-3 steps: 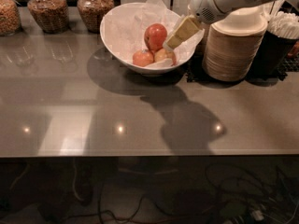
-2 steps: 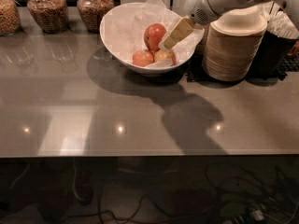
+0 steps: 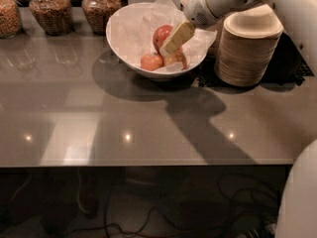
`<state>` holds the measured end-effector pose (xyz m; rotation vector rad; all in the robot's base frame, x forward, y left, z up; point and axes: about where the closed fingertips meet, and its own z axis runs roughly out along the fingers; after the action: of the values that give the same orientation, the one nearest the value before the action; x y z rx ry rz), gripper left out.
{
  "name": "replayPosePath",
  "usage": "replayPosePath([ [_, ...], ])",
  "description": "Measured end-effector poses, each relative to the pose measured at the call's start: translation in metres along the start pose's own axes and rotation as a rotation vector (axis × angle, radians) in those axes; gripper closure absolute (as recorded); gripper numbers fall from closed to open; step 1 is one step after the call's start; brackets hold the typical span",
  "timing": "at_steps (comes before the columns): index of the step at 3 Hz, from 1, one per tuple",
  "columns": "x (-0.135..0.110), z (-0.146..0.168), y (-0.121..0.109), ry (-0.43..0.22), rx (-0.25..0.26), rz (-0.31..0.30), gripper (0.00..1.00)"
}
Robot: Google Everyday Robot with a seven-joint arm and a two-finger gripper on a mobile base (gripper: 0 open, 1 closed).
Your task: Pick apple from white bowl
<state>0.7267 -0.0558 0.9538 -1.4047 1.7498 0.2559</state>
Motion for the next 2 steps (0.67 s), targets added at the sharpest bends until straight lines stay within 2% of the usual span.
replayPosePath([
  [2,0.005,0.032,0.005,0.019,-0.072,0.015,0.0],
])
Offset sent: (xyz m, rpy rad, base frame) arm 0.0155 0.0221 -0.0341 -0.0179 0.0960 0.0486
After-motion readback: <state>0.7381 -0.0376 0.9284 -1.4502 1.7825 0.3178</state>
